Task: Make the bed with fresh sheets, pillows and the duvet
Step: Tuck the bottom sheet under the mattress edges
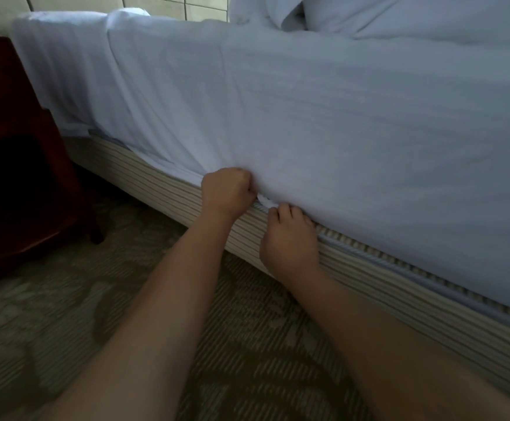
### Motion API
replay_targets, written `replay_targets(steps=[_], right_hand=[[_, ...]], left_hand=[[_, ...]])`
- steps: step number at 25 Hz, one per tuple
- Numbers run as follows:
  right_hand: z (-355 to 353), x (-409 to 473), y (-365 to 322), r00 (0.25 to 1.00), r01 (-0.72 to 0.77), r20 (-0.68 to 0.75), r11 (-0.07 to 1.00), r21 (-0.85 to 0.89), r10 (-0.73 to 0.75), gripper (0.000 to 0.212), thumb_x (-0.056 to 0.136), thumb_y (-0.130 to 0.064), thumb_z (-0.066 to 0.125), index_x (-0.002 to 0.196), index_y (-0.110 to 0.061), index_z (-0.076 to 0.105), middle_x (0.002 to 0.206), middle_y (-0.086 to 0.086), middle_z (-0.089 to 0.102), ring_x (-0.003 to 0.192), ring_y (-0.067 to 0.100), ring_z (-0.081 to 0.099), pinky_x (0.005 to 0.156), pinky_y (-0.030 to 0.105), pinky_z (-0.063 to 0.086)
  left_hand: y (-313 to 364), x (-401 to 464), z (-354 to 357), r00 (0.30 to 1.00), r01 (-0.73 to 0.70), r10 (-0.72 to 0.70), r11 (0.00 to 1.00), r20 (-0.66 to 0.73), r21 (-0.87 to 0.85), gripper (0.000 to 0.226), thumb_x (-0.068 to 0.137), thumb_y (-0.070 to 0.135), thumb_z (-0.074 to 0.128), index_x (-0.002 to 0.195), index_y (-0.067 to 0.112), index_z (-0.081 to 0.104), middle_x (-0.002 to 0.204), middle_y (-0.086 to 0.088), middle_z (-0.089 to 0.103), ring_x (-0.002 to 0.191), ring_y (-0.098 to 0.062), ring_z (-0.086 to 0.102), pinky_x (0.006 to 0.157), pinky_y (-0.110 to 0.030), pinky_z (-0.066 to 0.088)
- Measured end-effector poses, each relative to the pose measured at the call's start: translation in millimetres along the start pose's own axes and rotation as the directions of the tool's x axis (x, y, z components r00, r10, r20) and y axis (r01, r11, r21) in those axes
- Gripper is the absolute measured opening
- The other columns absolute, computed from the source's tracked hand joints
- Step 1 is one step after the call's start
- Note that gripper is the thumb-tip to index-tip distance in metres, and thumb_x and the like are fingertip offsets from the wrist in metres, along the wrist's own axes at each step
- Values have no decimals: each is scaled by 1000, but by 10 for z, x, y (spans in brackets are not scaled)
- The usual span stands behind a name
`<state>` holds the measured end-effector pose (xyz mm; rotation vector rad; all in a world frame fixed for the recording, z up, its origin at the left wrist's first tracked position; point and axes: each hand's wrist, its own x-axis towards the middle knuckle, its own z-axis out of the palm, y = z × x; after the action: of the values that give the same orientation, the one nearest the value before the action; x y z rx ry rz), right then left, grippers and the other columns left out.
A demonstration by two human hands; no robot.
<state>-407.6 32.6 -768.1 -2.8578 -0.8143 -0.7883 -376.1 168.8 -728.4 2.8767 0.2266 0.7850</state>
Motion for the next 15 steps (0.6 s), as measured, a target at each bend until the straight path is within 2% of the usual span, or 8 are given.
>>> replay_targets(steps=[3,5,7,9,11,13,15], right_hand=[[-143,74,104,980,178,-72,976,-123,-188,33,62,-12,32,56,-10,65,58,6,56,55,23,55,56,25,40],[-248,175,168,936,281,-151,934,-222,-317,29,66,-11,37,57,-10,64,64,10,60,64,25,60,68,33,37],[-286,303,209,910,252,-253,922,-293,-329,28,76,-11,40,77,-6,67,94,17,66,93,32,64,88,40,34],[-244,401,246,904,171,-330,938,-302,-271,33,80,-13,39,99,-7,66,120,20,60,118,35,55,104,45,27],[-159,455,316,893,172,-349,933,-317,-284,32,79,-14,49,107,-9,64,126,19,57,123,35,51,106,44,25],[-118,493,393,875,184,-370,920,-345,-314,40,70,-17,69,109,-12,65,125,18,58,120,33,53,103,41,27],[-76,544,406,860,170,-403,920,-353,-313,48,62,-17,75,109,-13,65,123,17,59,118,31,49,99,40,29]], left_hand=[[-90,26,-97,990,24,-5,991,144,-130,20,83,30,67,80,10,66,93,-7,68,92,-25,61,66,-29,38],[-168,38,-164,976,-1,37,987,213,-162,22,84,32,68,83,10,69,96,-7,68,94,-24,61,71,-28,39],[-205,25,-194,974,-18,54,986,219,-165,21,87,32,66,85,12,71,96,-7,69,94,-24,61,71,-26,37],[-204,-13,-169,980,-10,46,983,195,-181,19,87,30,65,86,13,72,94,-7,70,93,-25,61,72,-27,39],[-182,-51,-134,988,19,14,977,157,-210,19,86,29,65,83,12,70,92,-8,70,90,-25,62,70,-29,40],[-164,-64,-101,994,57,-32,969,107,-239,19,84,30,66,80,12,68,88,-6,69,86,-23,61,68,-30,42],[-157,-41,-71,993,100,-79,961,88,-259,17,80,30,68,75,14,64,84,-3,68,82,-20,60,65,-28,41]])
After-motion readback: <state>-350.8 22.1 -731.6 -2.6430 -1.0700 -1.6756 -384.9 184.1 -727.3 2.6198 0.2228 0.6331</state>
